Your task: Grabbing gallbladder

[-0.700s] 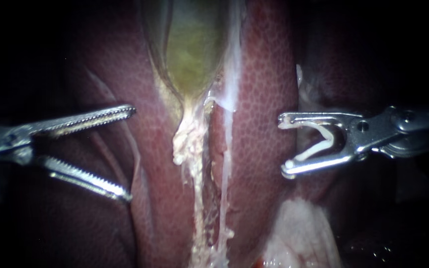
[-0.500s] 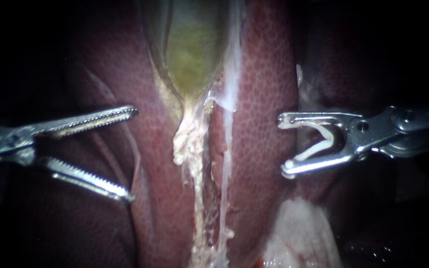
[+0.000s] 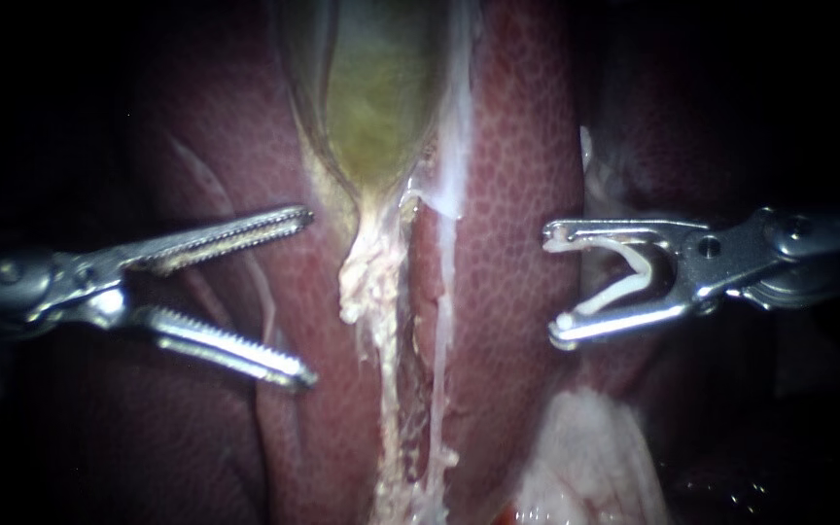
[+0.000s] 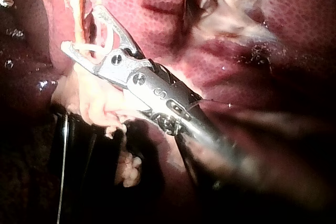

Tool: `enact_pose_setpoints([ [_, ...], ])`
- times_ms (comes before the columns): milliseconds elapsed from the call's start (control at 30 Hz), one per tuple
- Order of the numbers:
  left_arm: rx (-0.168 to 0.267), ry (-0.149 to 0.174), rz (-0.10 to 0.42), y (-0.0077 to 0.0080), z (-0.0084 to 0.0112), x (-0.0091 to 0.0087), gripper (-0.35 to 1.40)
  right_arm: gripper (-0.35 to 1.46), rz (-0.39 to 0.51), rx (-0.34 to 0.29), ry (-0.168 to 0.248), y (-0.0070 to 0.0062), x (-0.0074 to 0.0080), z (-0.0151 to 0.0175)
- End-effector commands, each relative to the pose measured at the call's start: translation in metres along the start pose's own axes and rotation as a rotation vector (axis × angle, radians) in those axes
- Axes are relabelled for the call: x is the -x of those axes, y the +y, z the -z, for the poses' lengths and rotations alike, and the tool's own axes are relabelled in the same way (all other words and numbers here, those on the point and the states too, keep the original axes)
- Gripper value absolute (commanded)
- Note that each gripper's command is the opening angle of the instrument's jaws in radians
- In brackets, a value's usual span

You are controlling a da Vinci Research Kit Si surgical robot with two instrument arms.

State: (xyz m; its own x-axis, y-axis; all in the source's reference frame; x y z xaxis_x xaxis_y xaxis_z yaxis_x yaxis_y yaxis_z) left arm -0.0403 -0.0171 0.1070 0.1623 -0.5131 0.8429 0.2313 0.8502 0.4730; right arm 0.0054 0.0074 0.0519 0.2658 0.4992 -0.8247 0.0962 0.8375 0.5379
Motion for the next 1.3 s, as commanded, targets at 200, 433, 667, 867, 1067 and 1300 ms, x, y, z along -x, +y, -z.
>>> enact_pose_setpoints([
  [200,0.012,-0.001,0.071,0.0002,-0.0021,-0.0014,0.69,0.6,0.0,0.0,0.0,0.0,0.0,0.0],
  [433,0.031,0.003,0.125,0.0008,-0.0032,-0.0027,0.46,0.6,0.0,0.001,0.0,0.0,0.0,-0.0002],
  [667,0.048,0.038,0.153,0.002,-0.0032,-0.0039,-0.35,0.6,0.0,0.001,0.0,-0.0001,-0.0001,-0.0003],
  [867,0.064,0.082,0.205,0.0029,-0.0025,-0.0048,-0.35,0.6,0.0,0.001,0.0,-0.0001,-0.0001,-0.0003],
  [1067,0.066,0.089,0.242,0.0022,-0.0018,-0.0042,-0.35,0.6,0.0,0.001,0.0,-0.0001,-0.0001,-0.0003],
  [1300,0.075,0.089,0.273,0.001,0.0007,0.0001,-0.35,0.6,0.0,0.001,0.0,-0.0001,-0.0001,-0.0003],
])
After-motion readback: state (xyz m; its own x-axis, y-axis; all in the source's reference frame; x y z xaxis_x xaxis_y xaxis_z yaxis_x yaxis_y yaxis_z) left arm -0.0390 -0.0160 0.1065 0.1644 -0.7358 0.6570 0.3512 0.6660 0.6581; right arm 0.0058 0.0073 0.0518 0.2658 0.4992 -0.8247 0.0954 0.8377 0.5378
